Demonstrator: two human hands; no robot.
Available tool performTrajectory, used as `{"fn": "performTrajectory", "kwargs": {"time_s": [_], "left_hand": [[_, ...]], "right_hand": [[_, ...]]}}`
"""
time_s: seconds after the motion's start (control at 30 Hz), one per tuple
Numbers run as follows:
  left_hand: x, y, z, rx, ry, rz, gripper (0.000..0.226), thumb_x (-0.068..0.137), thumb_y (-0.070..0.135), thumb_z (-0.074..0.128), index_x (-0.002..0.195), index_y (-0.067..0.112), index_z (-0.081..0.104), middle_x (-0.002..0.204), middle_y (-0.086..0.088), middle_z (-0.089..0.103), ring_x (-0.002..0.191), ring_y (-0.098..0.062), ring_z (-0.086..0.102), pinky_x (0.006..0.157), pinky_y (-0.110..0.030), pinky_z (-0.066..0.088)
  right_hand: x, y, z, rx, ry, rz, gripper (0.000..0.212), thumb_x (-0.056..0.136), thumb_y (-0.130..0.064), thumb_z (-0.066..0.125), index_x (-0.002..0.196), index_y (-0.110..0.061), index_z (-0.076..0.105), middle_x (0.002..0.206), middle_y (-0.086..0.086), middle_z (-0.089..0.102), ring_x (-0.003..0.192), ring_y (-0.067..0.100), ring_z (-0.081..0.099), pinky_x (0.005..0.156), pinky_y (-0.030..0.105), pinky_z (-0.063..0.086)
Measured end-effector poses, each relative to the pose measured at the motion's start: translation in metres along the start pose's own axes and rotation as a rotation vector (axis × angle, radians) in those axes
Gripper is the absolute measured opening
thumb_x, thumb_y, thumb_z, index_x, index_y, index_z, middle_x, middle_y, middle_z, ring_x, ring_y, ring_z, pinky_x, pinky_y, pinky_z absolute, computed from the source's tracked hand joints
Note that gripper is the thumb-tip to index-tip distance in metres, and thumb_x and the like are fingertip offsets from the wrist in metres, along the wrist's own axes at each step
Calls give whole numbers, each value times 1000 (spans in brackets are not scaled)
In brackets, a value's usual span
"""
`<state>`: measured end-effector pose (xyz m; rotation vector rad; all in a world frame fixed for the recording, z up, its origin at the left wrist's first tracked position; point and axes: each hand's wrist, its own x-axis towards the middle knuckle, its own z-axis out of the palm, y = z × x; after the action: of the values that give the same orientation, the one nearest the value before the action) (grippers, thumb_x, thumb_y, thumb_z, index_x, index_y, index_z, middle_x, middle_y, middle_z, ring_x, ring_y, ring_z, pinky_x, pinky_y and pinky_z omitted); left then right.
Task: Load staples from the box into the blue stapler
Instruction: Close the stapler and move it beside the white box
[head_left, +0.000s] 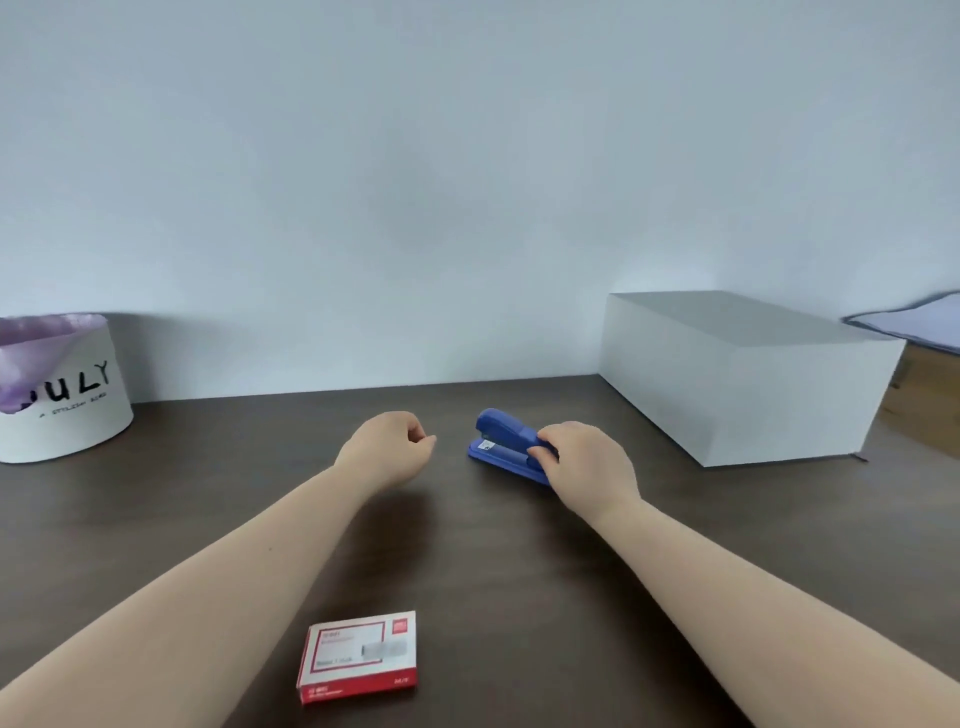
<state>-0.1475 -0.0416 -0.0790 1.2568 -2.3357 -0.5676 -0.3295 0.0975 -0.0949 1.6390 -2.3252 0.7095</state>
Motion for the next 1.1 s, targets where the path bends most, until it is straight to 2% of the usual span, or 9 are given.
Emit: {"fn": "performTrajectory", "kwargs": {"time_s": [0.1,0.27,0.4,0.63,0.7,0.77,0.87,1.0,1.1], "left_hand": [[19,4,15,18,-35,39,22,83,38,50,66,25,53,81,2,69,84,-21,61,77,-35,51],[44,7,35,19,-85,114,23,84,37,52,65,26,52,75,5,63,79,-20,58,70,-31,44],[67,9,41,-1,-92,156,23,84,38,53,65,25,54,73,6,62,78,-19,58,71,-31,45],[97,17,54,0,-97,183,25,83,39,53,61,28,51,71,9,58,80,-21,57,72,-31,45],[100,19,59,16,-96,187,24,83,39,53,62,29,50,72,10,57,82,-21,57,72,-30,43],[102,20,61,21,-91,190,24,83,40,53,62,30,50,72,11,55,83,-20,57,72,-29,43],[105,20,63,11,-88,200,23,84,40,53,64,29,51,71,12,55,82,-19,57,72,-29,43],[106,15,65,-18,-75,218,17,84,39,53,73,26,57,70,15,54,79,-18,56,69,-29,41],[104,13,67,-36,-56,222,16,85,38,53,78,25,60,71,15,54,80,-17,56,70,-28,41]], "right_hand": [[26,29,4,-82,42,92,25,93,-31,48,85,-13,63,80,2,61,73,21,54,55,30,38],[65,67,10,-210,102,211,22,93,-28,47,79,-11,52,79,6,52,71,24,45,56,32,36],[91,88,17,-200,137,286,18,93,-23,46,90,-8,56,89,10,60,71,25,46,56,32,37],[115,104,23,-285,118,281,19,94,-21,44,96,-6,57,96,13,62,72,26,44,58,33,37],[120,107,24,-309,117,274,19,94,-20,45,98,-6,57,98,13,63,75,27,47,59,33,38],[125,111,25,-346,118,274,19,93,-19,46,102,-6,58,101,14,63,89,30,53,61,34,41],[131,115,25,-418,124,291,21,91,-14,50,109,-7,59,106,13,60,108,31,49,67,36,45],[136,114,26,-401,115,298,21,93,-12,46,108,-4,58,108,15,54,101,32,52,64,36,41],[137,114,27,-378,122,300,23,94,-14,45,110,-4,58,110,16,53,102,33,51,69,38,45]]}}
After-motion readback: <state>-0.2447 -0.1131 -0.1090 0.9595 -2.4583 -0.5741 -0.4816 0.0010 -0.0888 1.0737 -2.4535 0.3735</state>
